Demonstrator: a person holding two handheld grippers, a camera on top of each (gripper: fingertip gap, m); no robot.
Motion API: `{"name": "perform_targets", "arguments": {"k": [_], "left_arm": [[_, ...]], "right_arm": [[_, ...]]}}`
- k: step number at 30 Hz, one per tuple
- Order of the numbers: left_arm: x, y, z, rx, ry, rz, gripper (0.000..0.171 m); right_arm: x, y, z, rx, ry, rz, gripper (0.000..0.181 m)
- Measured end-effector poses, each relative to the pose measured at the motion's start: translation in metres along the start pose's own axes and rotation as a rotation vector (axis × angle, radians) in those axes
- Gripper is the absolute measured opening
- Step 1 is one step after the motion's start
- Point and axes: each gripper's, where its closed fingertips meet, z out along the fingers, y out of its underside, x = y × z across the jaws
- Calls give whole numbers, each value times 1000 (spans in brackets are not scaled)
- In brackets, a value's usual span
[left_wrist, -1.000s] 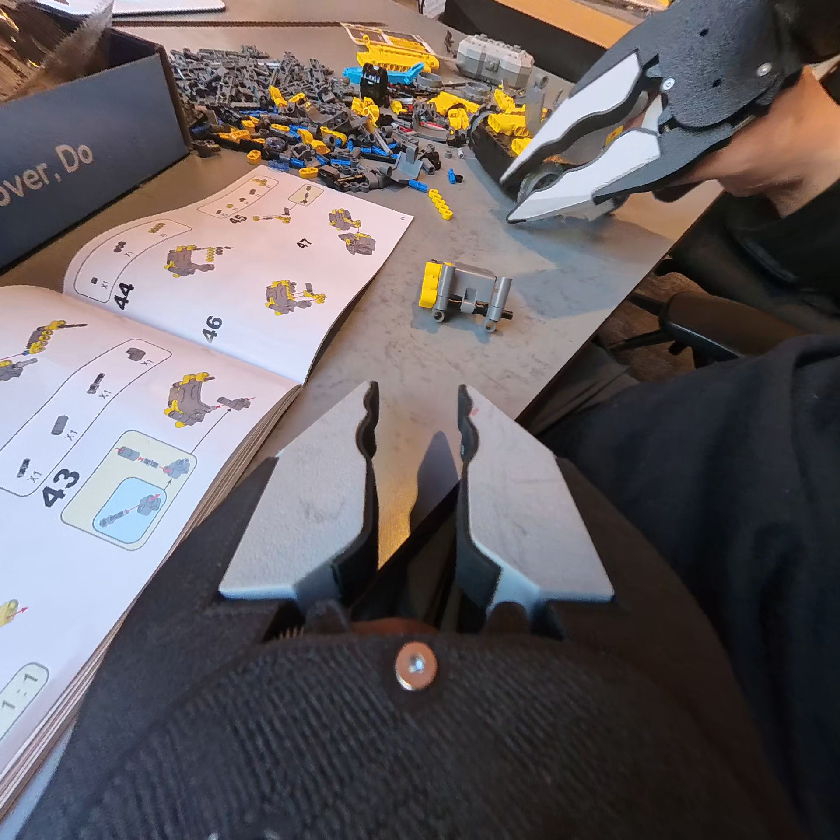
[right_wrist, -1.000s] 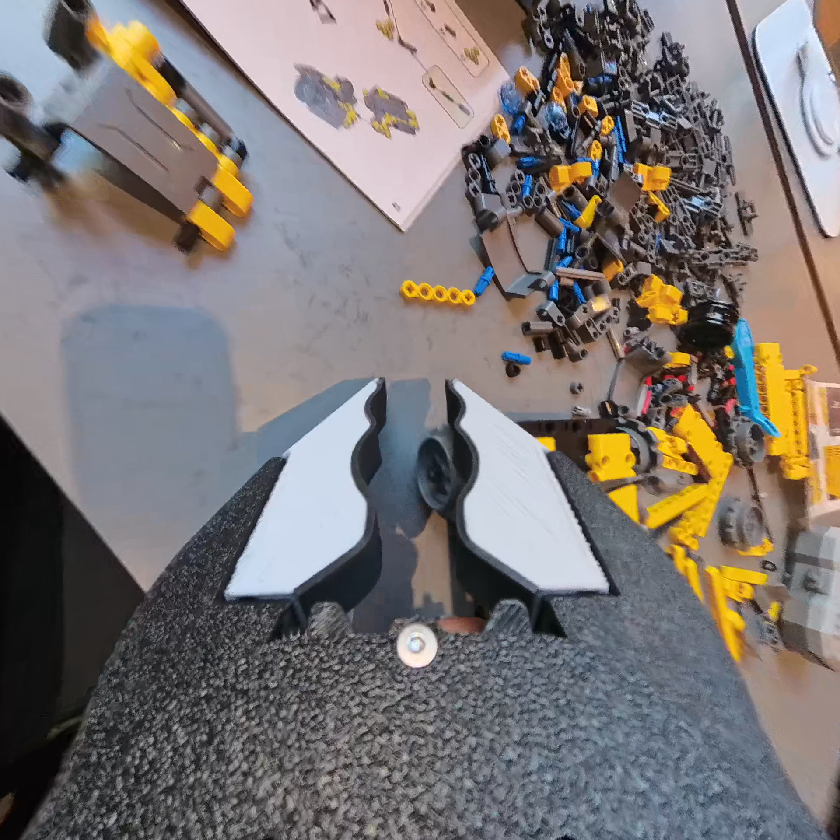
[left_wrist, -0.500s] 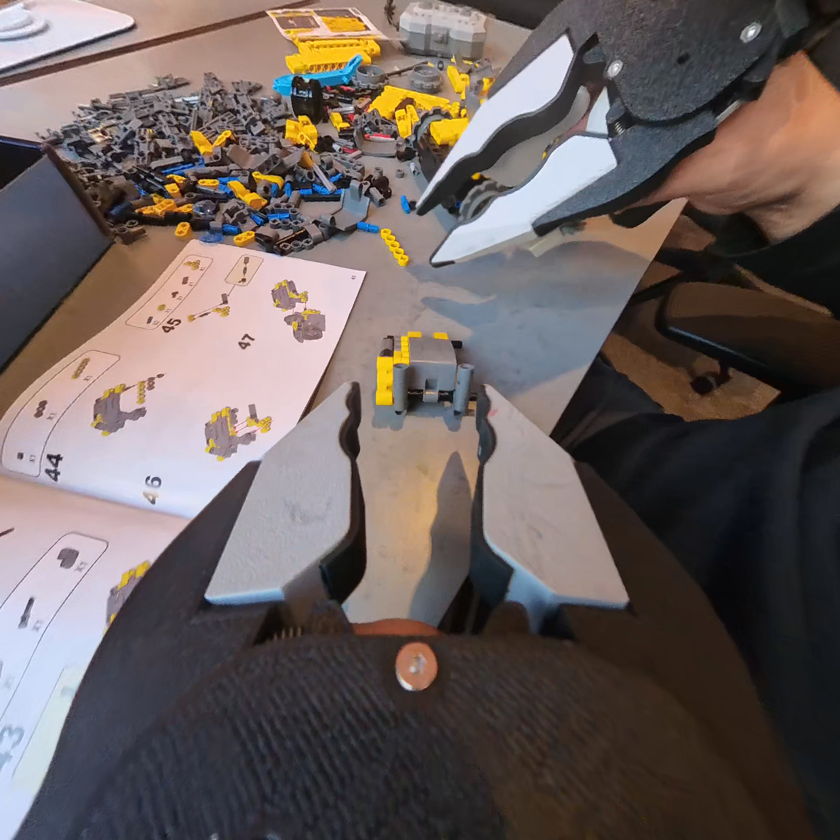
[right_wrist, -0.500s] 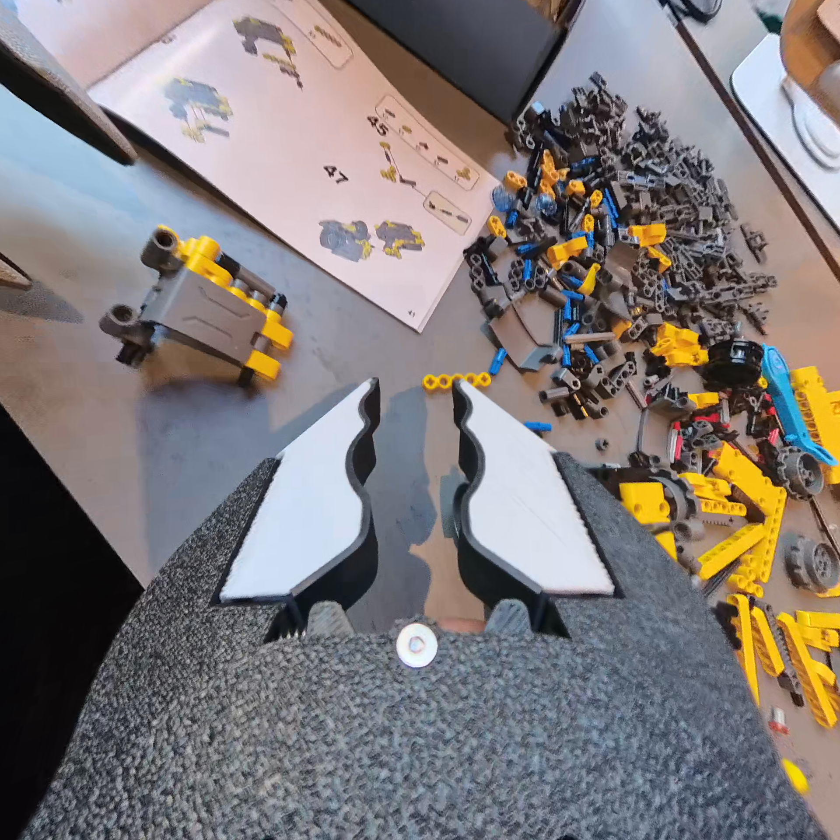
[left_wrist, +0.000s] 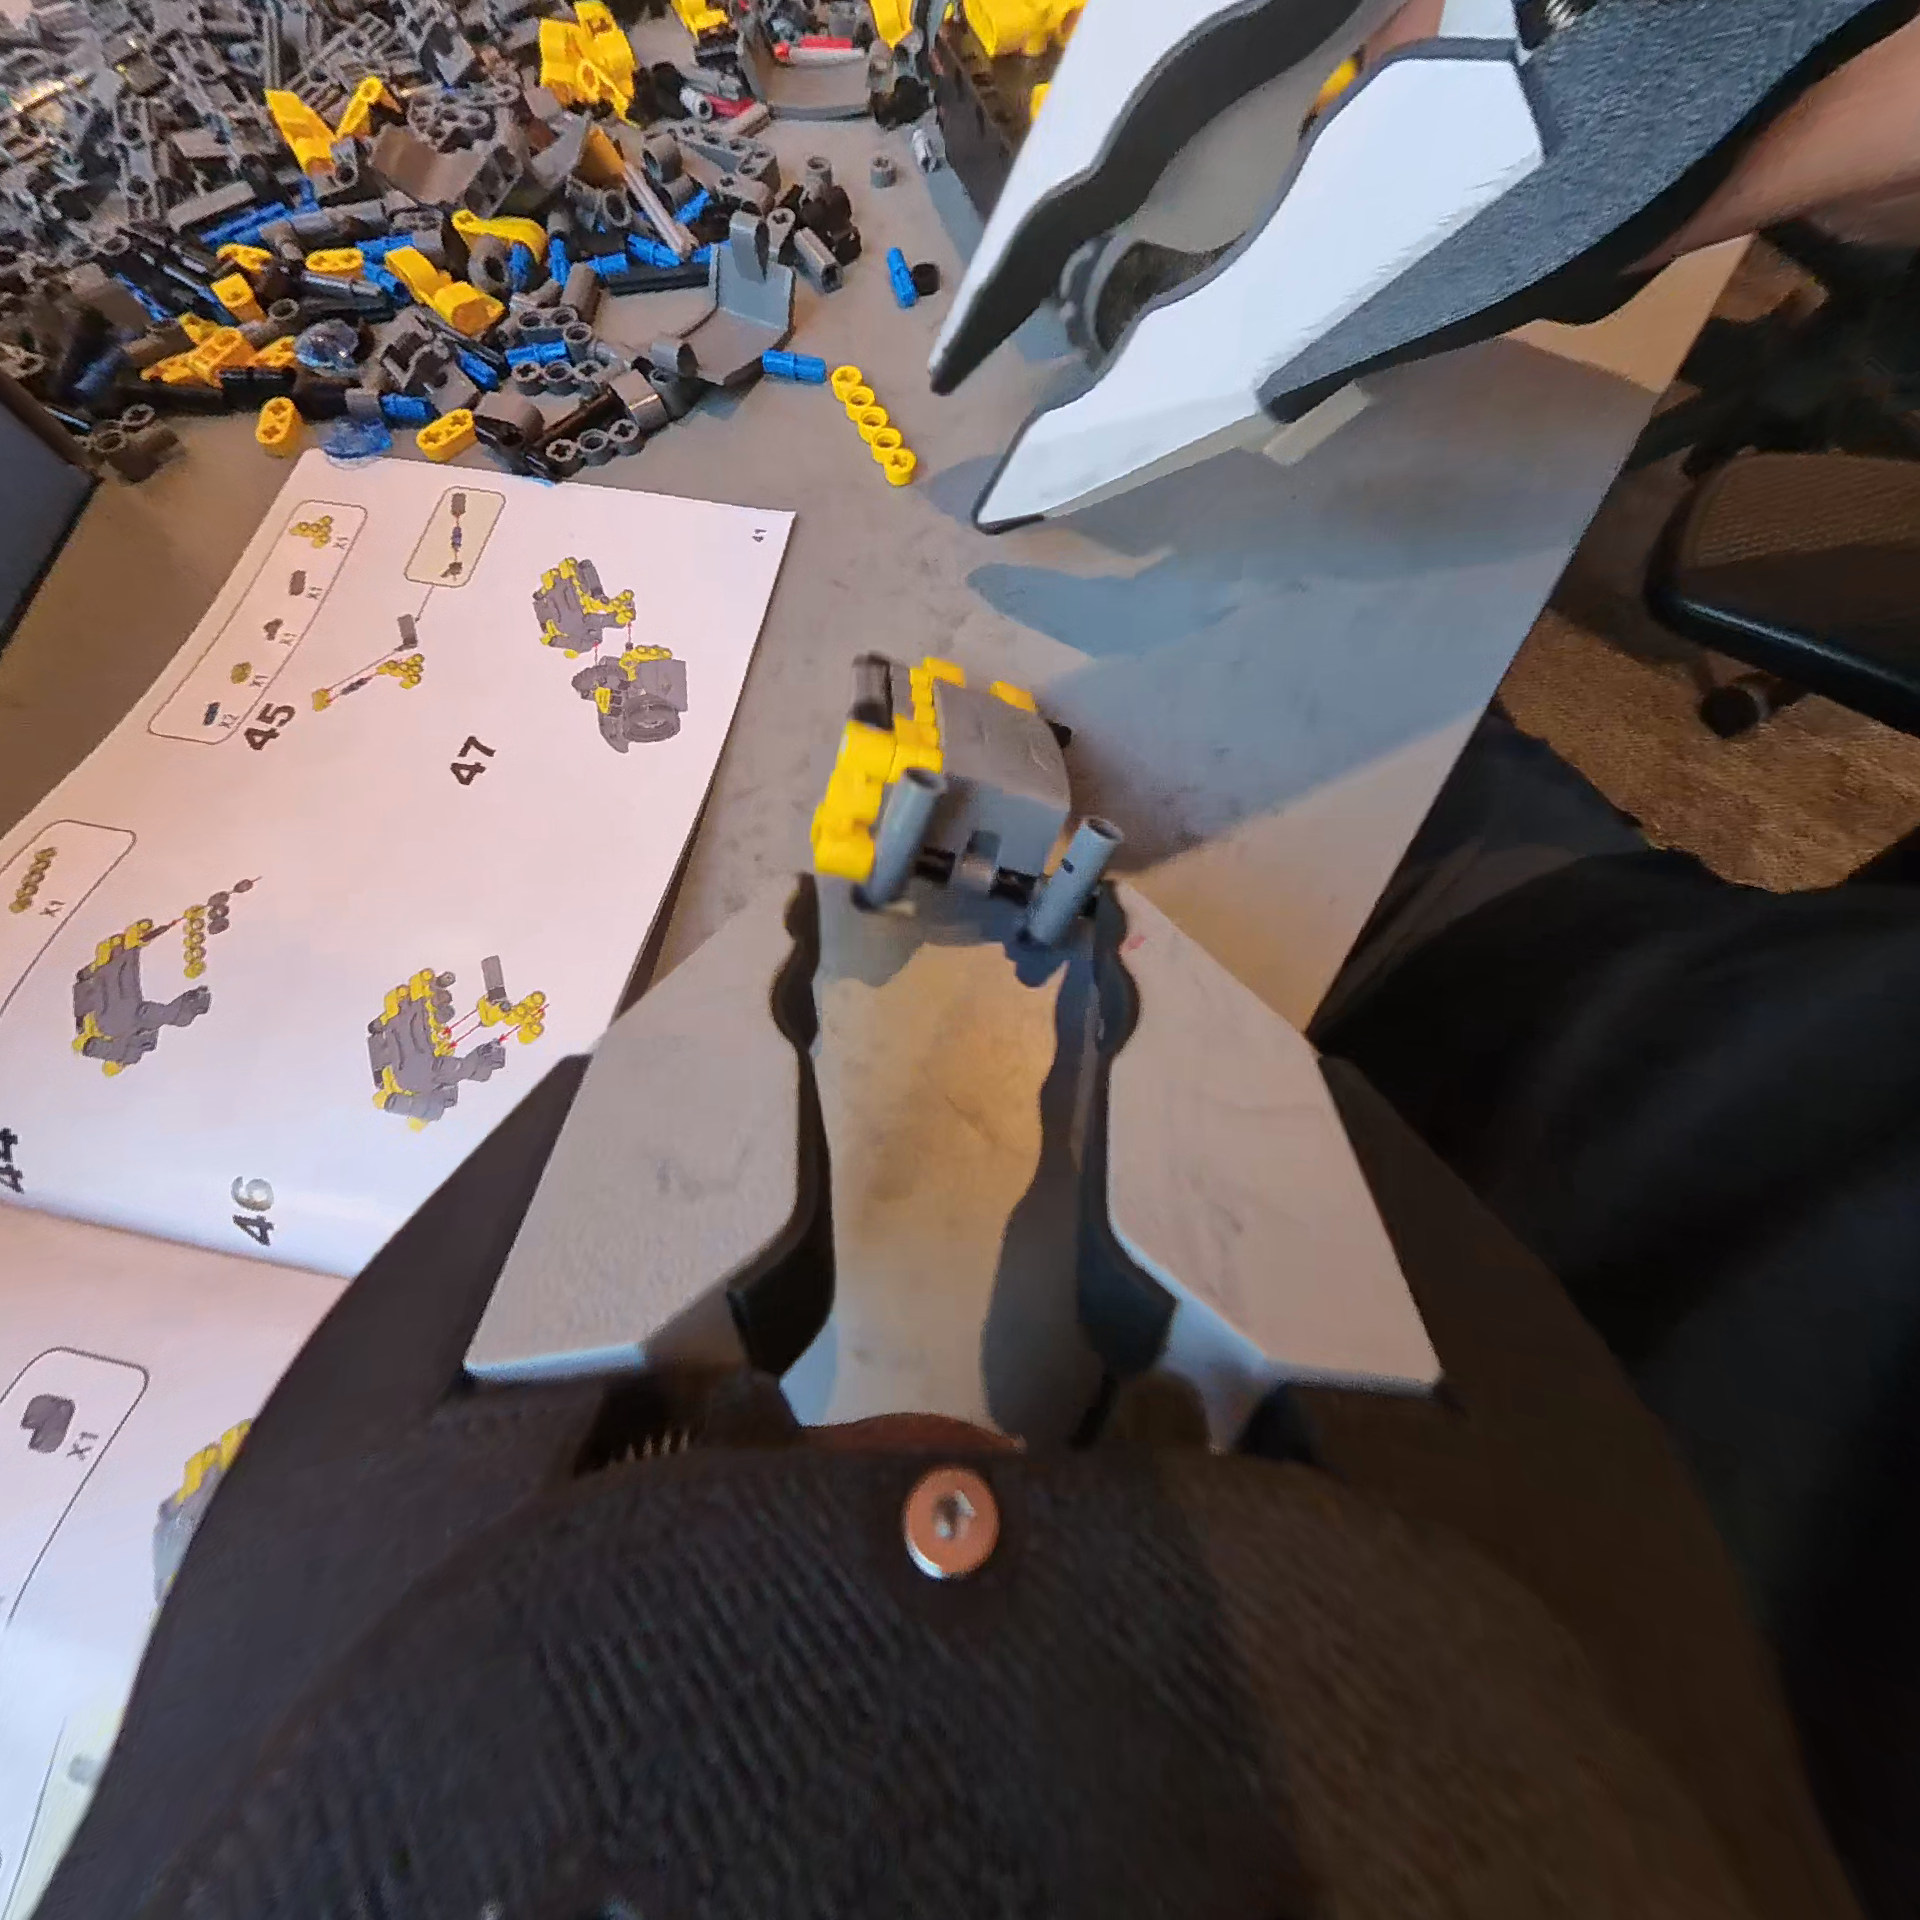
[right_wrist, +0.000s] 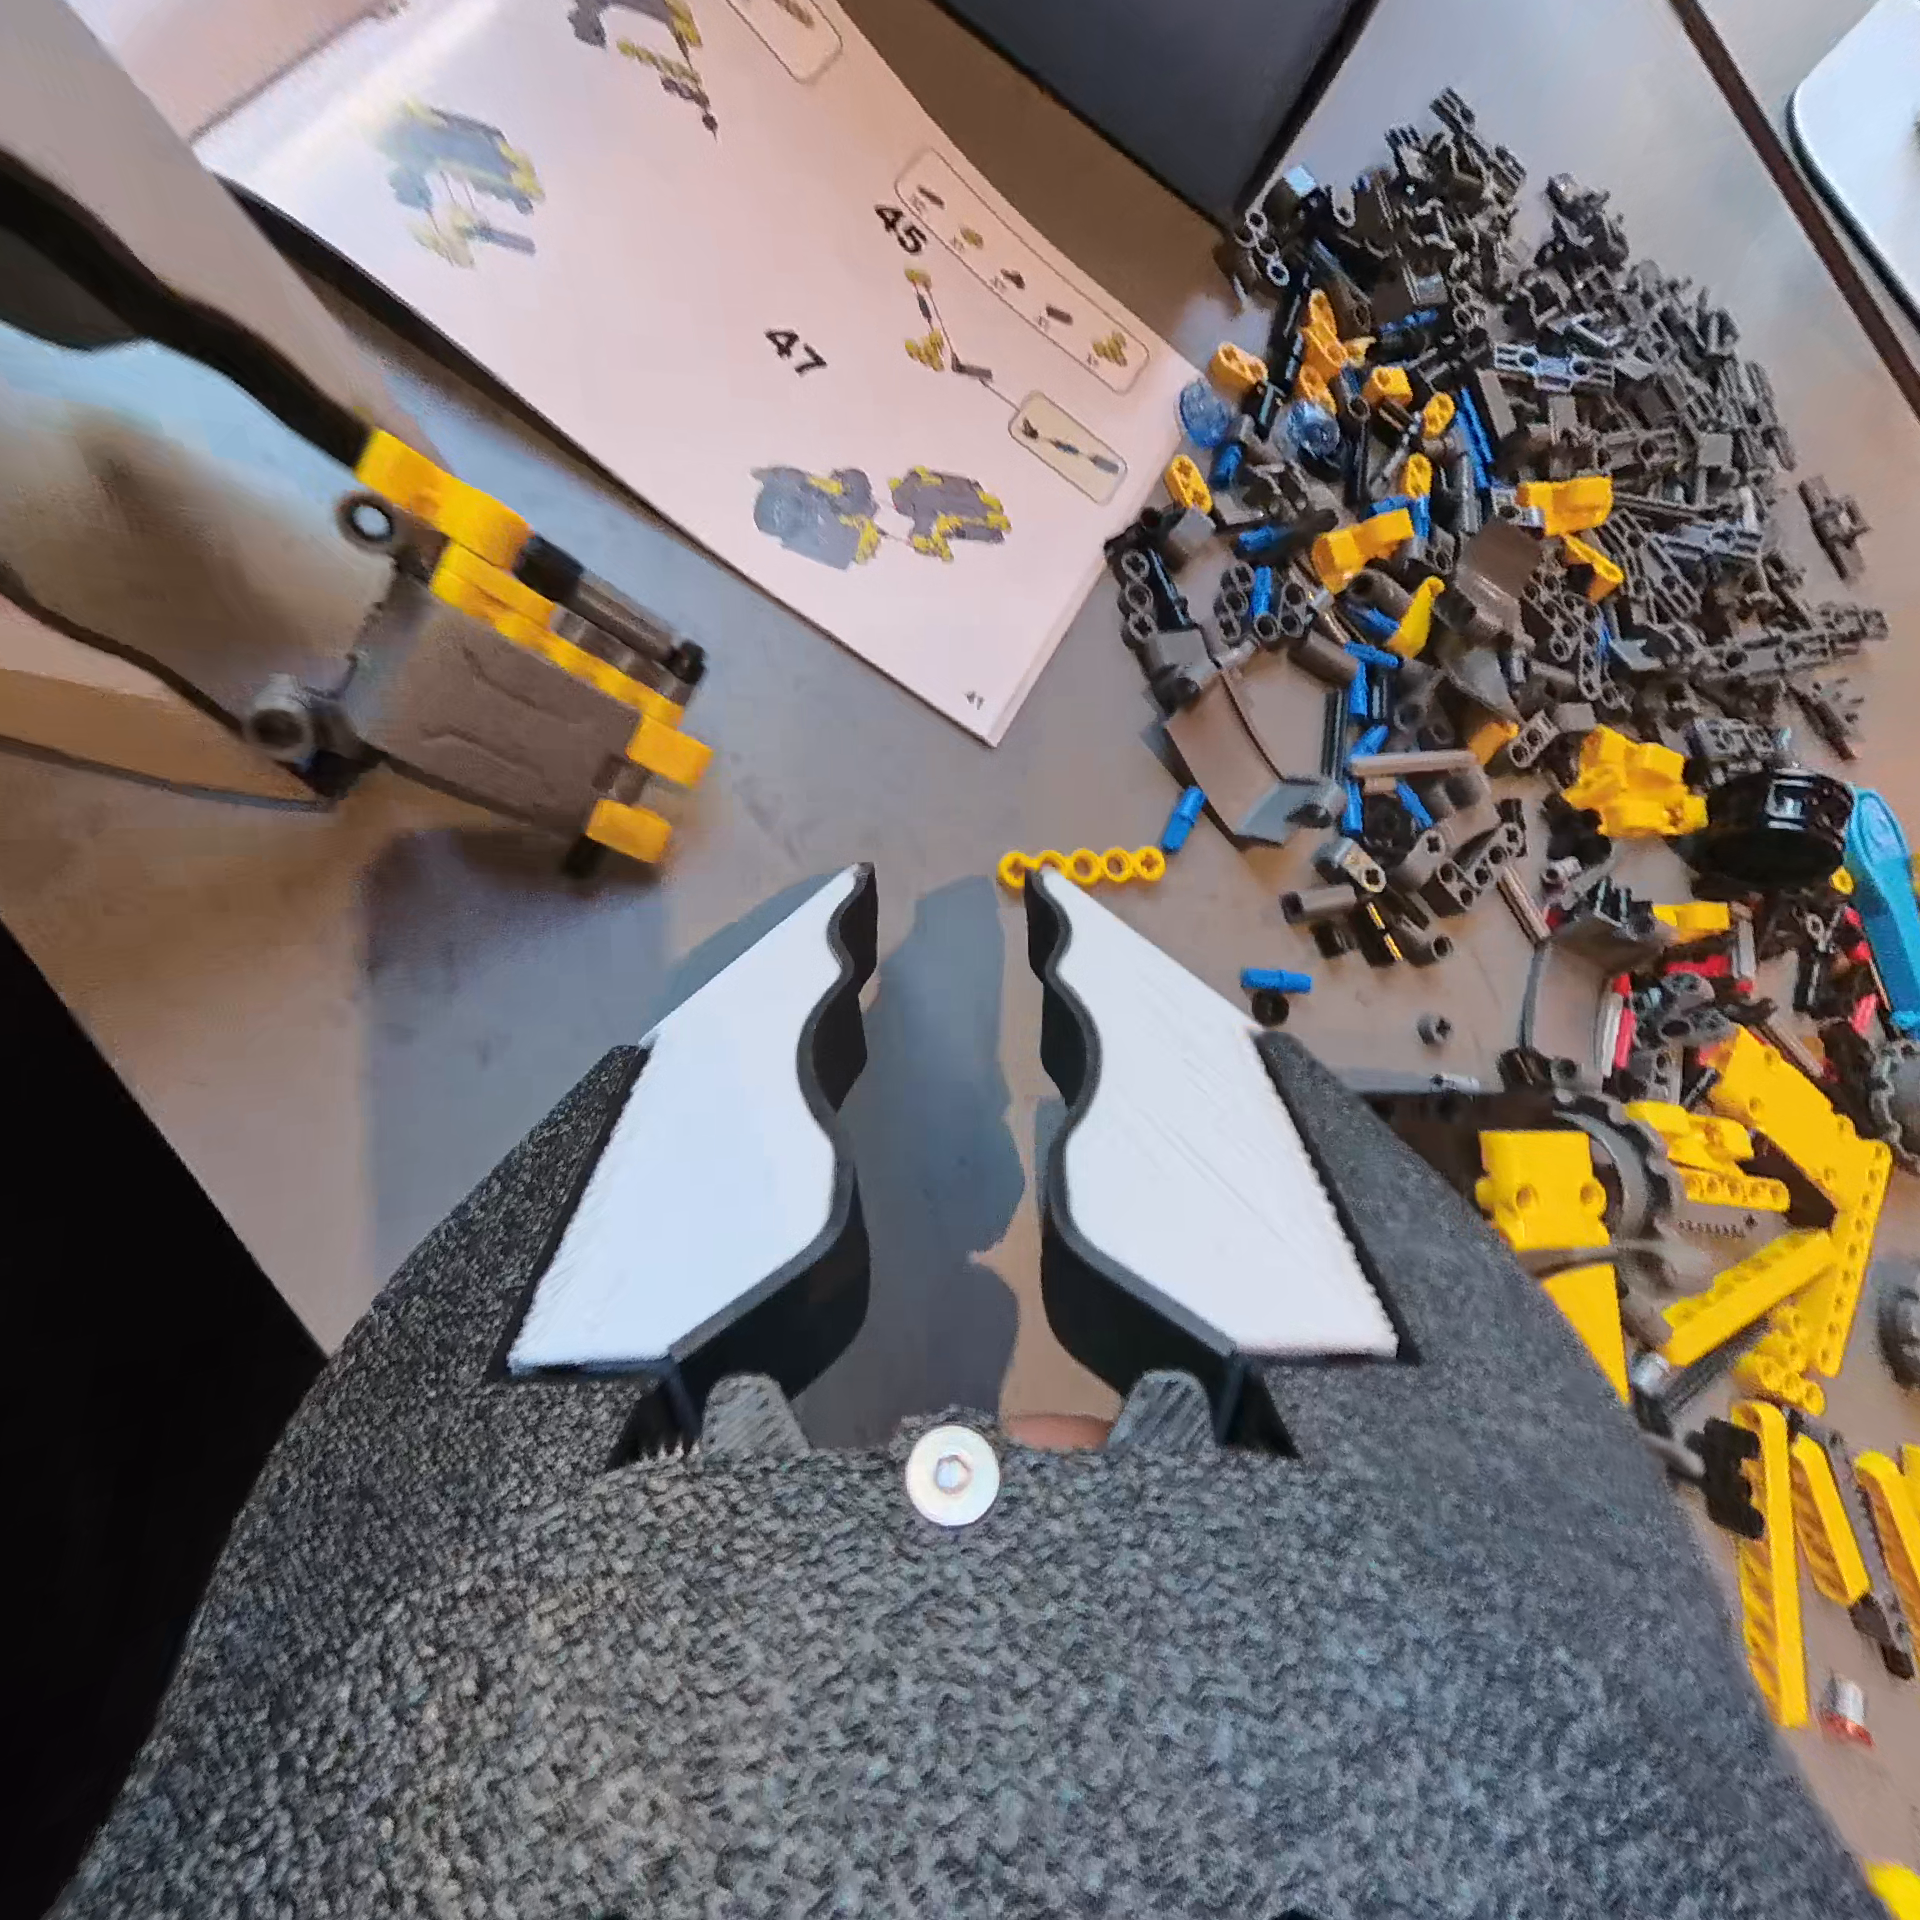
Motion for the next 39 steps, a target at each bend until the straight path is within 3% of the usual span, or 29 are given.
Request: {"name": "perform_targets", "arguments": {"k": [2, 5, 9, 13, 16, 21, 24, 27, 30, 33, 35, 39], "left_arm": [[-2, 4, 0, -19, -21, 10, 34], [-8, 13, -5, -34, -67, 19, 27], [-2, 16, -15, -8, -6, -32, 38], [-4, -6, -26, 64, 68, -26, 46], [-19, -15, -26, 48, 58, 45, 49], [-24, -16, -13, -4, 160, 84, 51], [-25, -5, -6, -58, 171, 77, 52], [-12, 4, -6, -76, 214, 74, 51], [1, 10, -10, -74, 221, 133, 52], [-7, 5, -22, -39, 141, 176, 61], [-5, 0, -29, -12, 172, 178, 73], [-1, -7, -23, 7, 209, 281, 77]], "right_arm": [[-2, -5, 4, 9, -15, 10, 27], [-5, -5, 10, 1, -29, 18, 28], [-4, -1, 12, -28, -28, 39, 28], [-1, 1, 7, -32, -27, 71, 28], [0, 6, 3, -38, -24, 81, 28], [-33, -16, -6, 71, -204, 54, 39], [-47, -30, -7, 101, -279, -3, 41], [-51, -26, 6, 30, -310, -90, 47], [-66, -26, 10, 3, -418, -181, 40], [-74, -26, 6, -10, -489, -313, 40], [-79, -25, 4, -22, -550, -375, 40], [-94, -29, 1, -40, -667, -484, 41]]}}
